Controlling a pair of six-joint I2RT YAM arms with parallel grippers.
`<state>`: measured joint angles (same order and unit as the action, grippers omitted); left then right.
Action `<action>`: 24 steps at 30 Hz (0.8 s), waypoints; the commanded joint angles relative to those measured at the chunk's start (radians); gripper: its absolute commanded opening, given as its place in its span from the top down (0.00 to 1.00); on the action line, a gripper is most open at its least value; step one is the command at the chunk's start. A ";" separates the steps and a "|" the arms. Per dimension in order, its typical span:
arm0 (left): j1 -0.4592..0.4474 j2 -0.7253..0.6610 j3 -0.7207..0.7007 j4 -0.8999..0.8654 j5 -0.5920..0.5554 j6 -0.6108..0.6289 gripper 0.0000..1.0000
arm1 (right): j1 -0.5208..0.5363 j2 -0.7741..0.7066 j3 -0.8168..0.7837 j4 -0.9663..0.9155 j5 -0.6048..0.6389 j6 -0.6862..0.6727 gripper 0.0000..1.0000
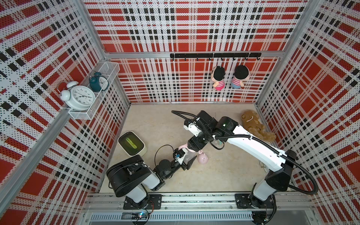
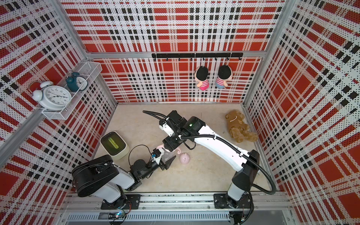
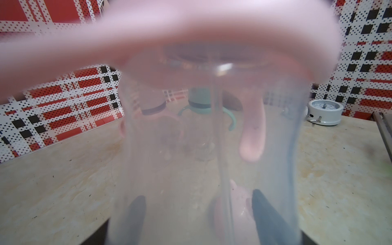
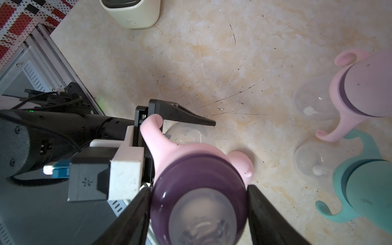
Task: Assemble the baby bottles
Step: Close the nipple on the baby bottle.
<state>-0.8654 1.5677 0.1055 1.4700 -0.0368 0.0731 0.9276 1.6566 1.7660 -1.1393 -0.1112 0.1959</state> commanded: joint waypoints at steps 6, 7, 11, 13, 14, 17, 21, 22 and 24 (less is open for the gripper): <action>-0.014 -0.036 0.046 0.087 -0.153 -0.022 1.00 | 0.007 0.020 0.005 -0.049 0.042 0.160 0.39; -0.015 -0.036 0.052 0.079 -0.167 -0.022 1.00 | 0.007 0.023 0.013 -0.052 0.049 0.175 0.39; -0.032 -0.032 0.076 0.060 -0.226 -0.012 1.00 | 0.008 0.030 0.042 -0.048 0.086 0.249 0.38; -0.040 -0.030 0.086 0.054 -0.256 -0.008 1.00 | 0.008 0.034 0.052 -0.045 0.126 0.287 0.38; -0.044 -0.027 0.089 0.055 -0.267 -0.007 1.00 | 0.008 0.032 0.055 -0.040 0.137 0.303 0.38; -0.044 -0.019 0.091 0.070 -0.266 -0.008 1.00 | 0.010 0.038 0.073 -0.026 0.150 0.328 0.38; -0.044 -0.013 0.091 0.076 -0.251 -0.004 1.00 | 0.014 0.038 0.089 -0.015 0.157 0.328 0.33; -0.045 -0.013 0.089 0.079 -0.249 -0.004 1.00 | 0.015 0.038 0.090 -0.011 0.154 0.326 0.33; -0.046 -0.012 0.086 0.082 -0.243 -0.001 1.00 | 0.017 0.035 0.089 0.001 0.150 0.324 0.33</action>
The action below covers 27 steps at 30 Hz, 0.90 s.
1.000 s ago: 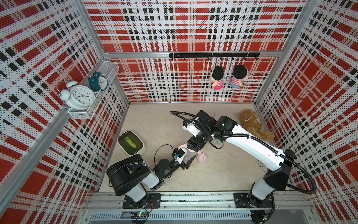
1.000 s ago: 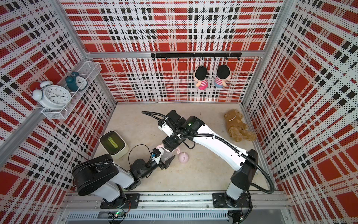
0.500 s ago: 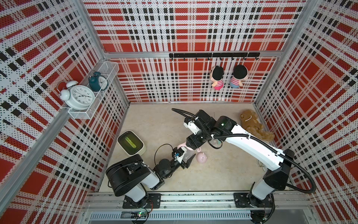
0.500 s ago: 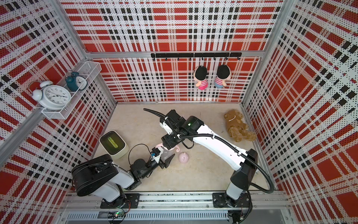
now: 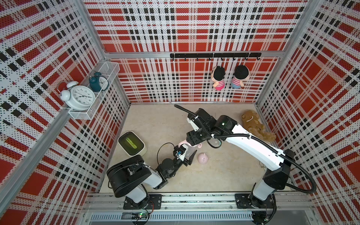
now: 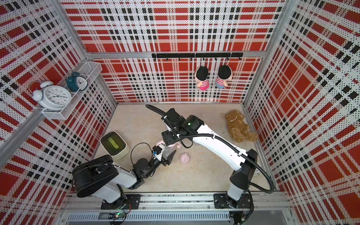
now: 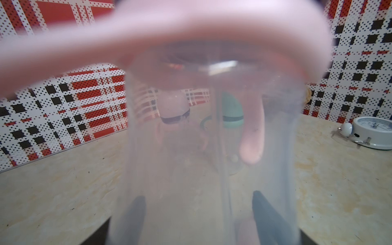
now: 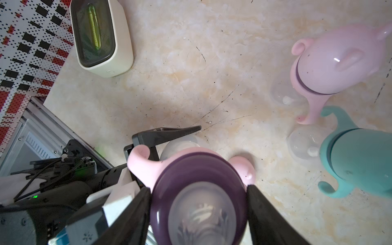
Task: Assemble the baby bottles
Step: Close the nipple on the baby bottle.
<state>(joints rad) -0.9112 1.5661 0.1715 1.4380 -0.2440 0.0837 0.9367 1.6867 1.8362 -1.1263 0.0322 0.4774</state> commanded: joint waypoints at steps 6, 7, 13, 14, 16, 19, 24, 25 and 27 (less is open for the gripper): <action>-0.009 0.003 0.011 0.134 -0.032 0.007 1.00 | 0.008 -0.014 0.020 0.012 0.014 0.029 0.26; -0.009 0.004 0.008 0.139 -0.027 0.008 1.00 | 0.007 -0.019 0.020 0.017 0.015 0.022 0.25; -0.015 0.011 0.006 0.142 -0.016 0.015 1.00 | 0.008 -0.037 0.025 0.028 0.012 -0.025 0.16; -0.015 0.011 0.006 0.143 -0.013 0.015 1.00 | 0.008 -0.042 0.027 0.031 0.014 -0.030 0.15; -0.015 0.006 0.005 0.140 0.006 0.020 1.00 | 0.008 -0.055 0.031 0.038 0.019 -0.046 0.12; -0.014 -0.014 0.006 0.115 0.035 0.020 1.00 | 0.008 -0.096 0.031 0.061 0.030 -0.069 0.09; 0.018 -0.068 0.028 0.013 0.163 -0.009 1.00 | 0.008 -0.204 -0.024 0.149 0.012 -0.134 0.08; 0.030 -0.081 0.036 -0.008 0.205 -0.023 1.00 | 0.008 -0.238 -0.060 0.189 0.003 -0.153 0.08; 0.050 -0.105 0.045 -0.040 0.271 -0.050 1.00 | 0.007 -0.312 -0.155 0.275 -0.015 -0.181 0.08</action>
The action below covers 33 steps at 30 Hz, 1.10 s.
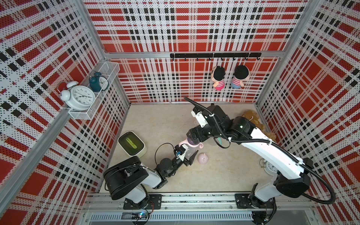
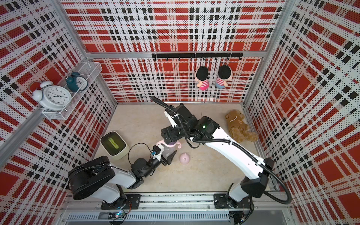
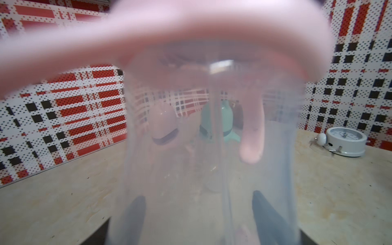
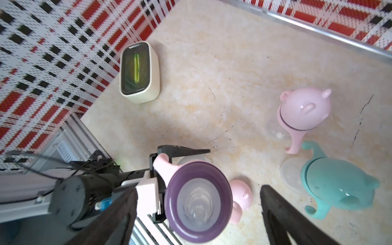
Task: Assemble the baby bottles
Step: Close the nipple on the baby bottle, then screw the nipple onto the baby bottle.
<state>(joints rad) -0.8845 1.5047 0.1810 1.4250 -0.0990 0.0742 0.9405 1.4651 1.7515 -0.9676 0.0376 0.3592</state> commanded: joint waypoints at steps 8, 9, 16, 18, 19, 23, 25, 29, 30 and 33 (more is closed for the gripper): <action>0.068 -0.138 0.071 -0.145 0.312 -0.091 1.00 | 0.004 -0.271 -0.292 0.300 -0.009 -0.193 0.09; 0.070 -0.147 0.076 -0.156 0.330 -0.095 1.00 | 0.004 -0.287 -0.318 0.324 -0.014 -0.213 0.10; 0.082 -0.187 0.081 -0.181 0.374 -0.123 1.00 | 0.004 -0.337 -0.454 0.453 -0.157 -0.309 0.12; 0.084 -0.194 0.088 -0.199 0.388 -0.126 1.00 | 0.004 -0.345 -0.485 0.492 -0.184 -0.322 0.12; 0.085 -0.195 0.092 -0.207 0.393 -0.126 1.00 | 0.004 -0.345 -0.494 0.503 -0.195 -0.326 0.12; 0.085 -0.202 0.094 -0.221 0.397 -0.128 1.00 | 0.003 -0.335 -0.511 0.522 -0.218 -0.327 0.13; 0.085 -0.205 0.092 -0.221 0.395 -0.126 1.00 | -0.001 -0.327 -0.518 0.530 -0.231 -0.325 0.13; 0.087 -0.217 0.087 -0.222 0.386 -0.124 1.00 | -0.031 -0.321 -0.538 0.556 -0.264 -0.309 0.15; 0.087 -0.220 0.085 -0.222 0.386 -0.123 1.00 | -0.040 -0.319 -0.543 0.561 -0.275 -0.306 0.15; 0.088 -0.228 0.077 -0.220 0.375 -0.119 1.00 | -0.058 -0.318 -0.555 0.577 -0.299 -0.300 0.15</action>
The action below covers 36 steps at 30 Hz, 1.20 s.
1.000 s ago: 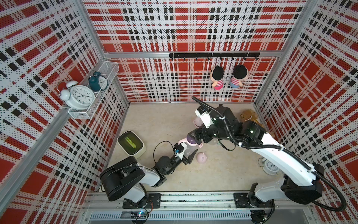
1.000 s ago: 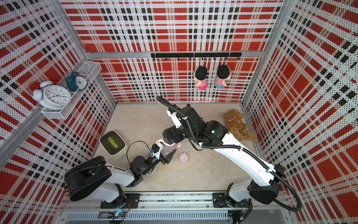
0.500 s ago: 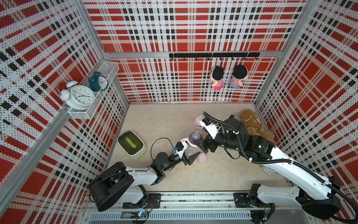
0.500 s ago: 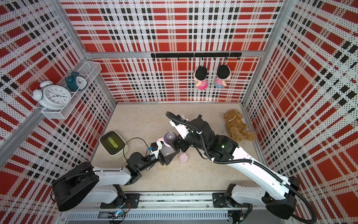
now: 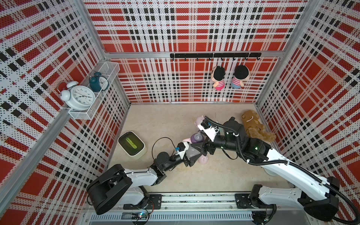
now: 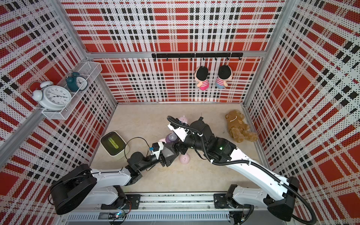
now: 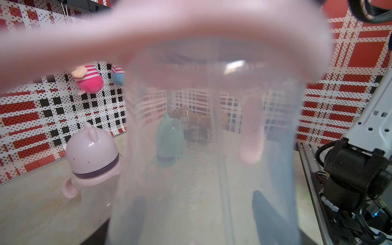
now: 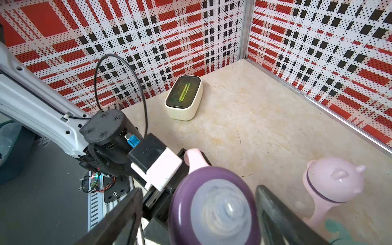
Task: Assemble the baby bottles
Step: Screw the nipple onto the baby bottle.
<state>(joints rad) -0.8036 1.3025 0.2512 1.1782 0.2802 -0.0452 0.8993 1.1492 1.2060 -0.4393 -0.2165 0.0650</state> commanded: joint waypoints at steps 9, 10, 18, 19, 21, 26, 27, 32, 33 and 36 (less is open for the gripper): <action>0.011 -0.022 0.006 0.031 -0.004 0.002 1.00 | -0.034 0.012 -0.020 0.079 -0.089 -0.001 0.19; 0.011 -0.022 0.007 0.032 -0.004 0.001 1.00 | -0.033 0.015 -0.019 0.079 -0.090 0.001 0.20; 0.012 -0.037 0.001 0.034 -0.006 0.002 1.00 | -0.047 0.029 -0.026 0.086 -0.109 0.006 0.20; 0.012 -0.038 0.000 0.032 -0.007 0.001 1.00 | -0.049 0.030 -0.026 0.088 -0.112 0.007 0.21; 0.012 -0.040 0.000 0.033 -0.009 0.001 1.00 | -0.051 0.033 -0.028 0.091 -0.113 0.009 0.21; 0.012 -0.042 -0.001 0.034 -0.010 0.001 1.00 | -0.056 0.042 -0.029 0.093 -0.123 0.012 0.26; 0.012 -0.042 -0.003 0.032 -0.010 0.001 1.00 | -0.056 0.043 -0.031 0.094 -0.125 0.013 0.26; 0.012 -0.043 -0.003 0.033 -0.014 0.001 1.00 | -0.059 0.048 -0.034 0.096 -0.137 0.015 0.28; 0.012 -0.043 -0.003 0.033 -0.015 0.001 1.00 | -0.060 0.050 -0.034 0.096 -0.138 0.016 0.30; 0.012 -0.044 -0.001 0.033 -0.018 0.001 1.00 | -0.060 0.053 -0.034 0.094 -0.142 0.016 0.32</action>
<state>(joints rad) -0.7971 1.2816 0.2474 1.1770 0.2722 -0.0452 0.8455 1.1896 1.1862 -0.3573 -0.3355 0.0853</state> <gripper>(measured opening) 0.800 0.706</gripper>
